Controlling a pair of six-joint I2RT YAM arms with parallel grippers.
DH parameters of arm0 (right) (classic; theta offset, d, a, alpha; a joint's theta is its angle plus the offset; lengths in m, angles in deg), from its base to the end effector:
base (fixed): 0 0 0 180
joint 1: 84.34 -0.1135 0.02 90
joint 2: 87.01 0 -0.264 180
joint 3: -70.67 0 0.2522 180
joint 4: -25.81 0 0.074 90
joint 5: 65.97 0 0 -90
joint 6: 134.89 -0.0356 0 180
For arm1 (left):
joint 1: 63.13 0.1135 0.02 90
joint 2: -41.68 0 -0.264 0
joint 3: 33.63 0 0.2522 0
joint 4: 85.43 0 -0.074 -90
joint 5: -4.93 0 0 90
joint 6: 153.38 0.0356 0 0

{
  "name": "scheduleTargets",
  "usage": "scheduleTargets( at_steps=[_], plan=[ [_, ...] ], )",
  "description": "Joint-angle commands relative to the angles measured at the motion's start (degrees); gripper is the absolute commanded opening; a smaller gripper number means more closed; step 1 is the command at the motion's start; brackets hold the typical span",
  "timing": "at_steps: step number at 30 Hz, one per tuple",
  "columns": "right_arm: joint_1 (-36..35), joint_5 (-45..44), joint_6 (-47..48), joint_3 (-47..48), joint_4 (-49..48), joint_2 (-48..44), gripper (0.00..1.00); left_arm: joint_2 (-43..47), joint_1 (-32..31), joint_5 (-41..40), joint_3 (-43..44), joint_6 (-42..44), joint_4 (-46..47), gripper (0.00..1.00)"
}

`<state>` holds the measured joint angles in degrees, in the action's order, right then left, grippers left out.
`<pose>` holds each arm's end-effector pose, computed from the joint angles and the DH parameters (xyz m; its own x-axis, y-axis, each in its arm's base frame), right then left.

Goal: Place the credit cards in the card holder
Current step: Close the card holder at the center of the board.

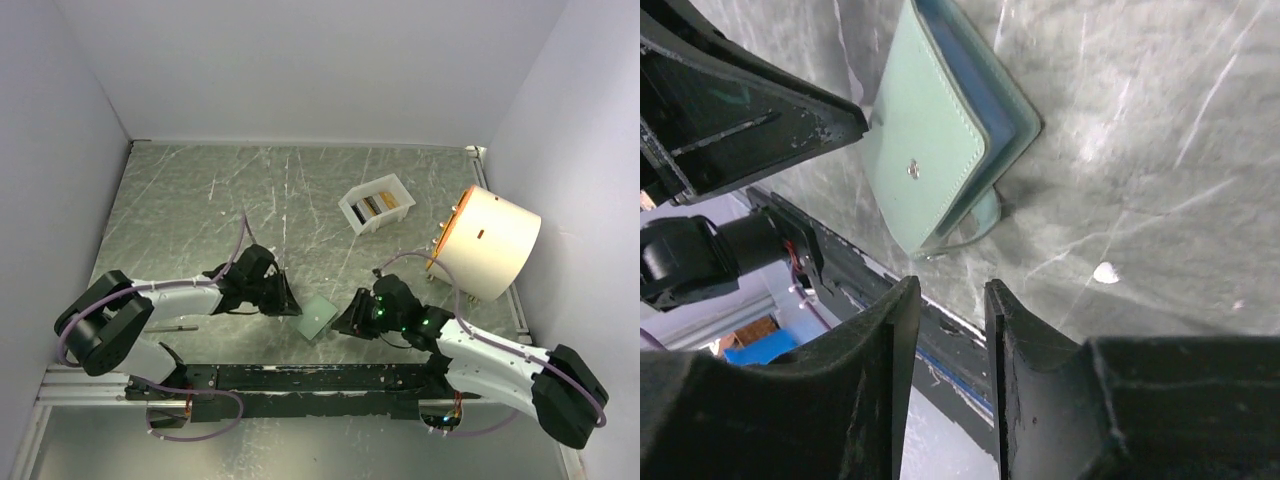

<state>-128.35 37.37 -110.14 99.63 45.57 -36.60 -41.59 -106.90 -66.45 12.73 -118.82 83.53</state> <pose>0.1153 0.1228 0.1531 -0.9257 0.3344 -0.1769 0.0950 0.6582 0.7468 0.1820 -0.1901 0.1442 -0.9712 -0.1503 -0.1847 0.0179 0.7273 -0.6861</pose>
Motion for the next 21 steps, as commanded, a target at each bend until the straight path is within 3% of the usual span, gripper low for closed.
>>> scheduleTargets(
  at_steps=[1,6,11,17,21],
  plan=[
    [-6.2,-5.5,-6.5,-0.6,-4.6,2.8,0.32,0.4,-1.2,-2.2,-2.8,1.0,-0.4,0.29],
    [-12.1,-11.8,-10.5,0.4,-9.2,7.6,0.34,-0.9,-2.7,-1.3,-3.6,-0.1,1.7,0.3],
    [-12.5,-12.3,-6.9,1.6,-11.6,10.9,0.34,-0.8,-4.4,0.4,-4.4,-2.4,4.0,0.3],
    [-12.5,-17.8,0.5,9.4,4.2,8.2,0.34,0.3,-7.9,3.6,-6.8,-9.4,13.3,0.31],
    [-12.5,-19.5,0.5,9.5,7.5,4.9,0.34,-2.4,-9.4,4.7,-3.5,-9.1,14.2,0.32]
  ],
)
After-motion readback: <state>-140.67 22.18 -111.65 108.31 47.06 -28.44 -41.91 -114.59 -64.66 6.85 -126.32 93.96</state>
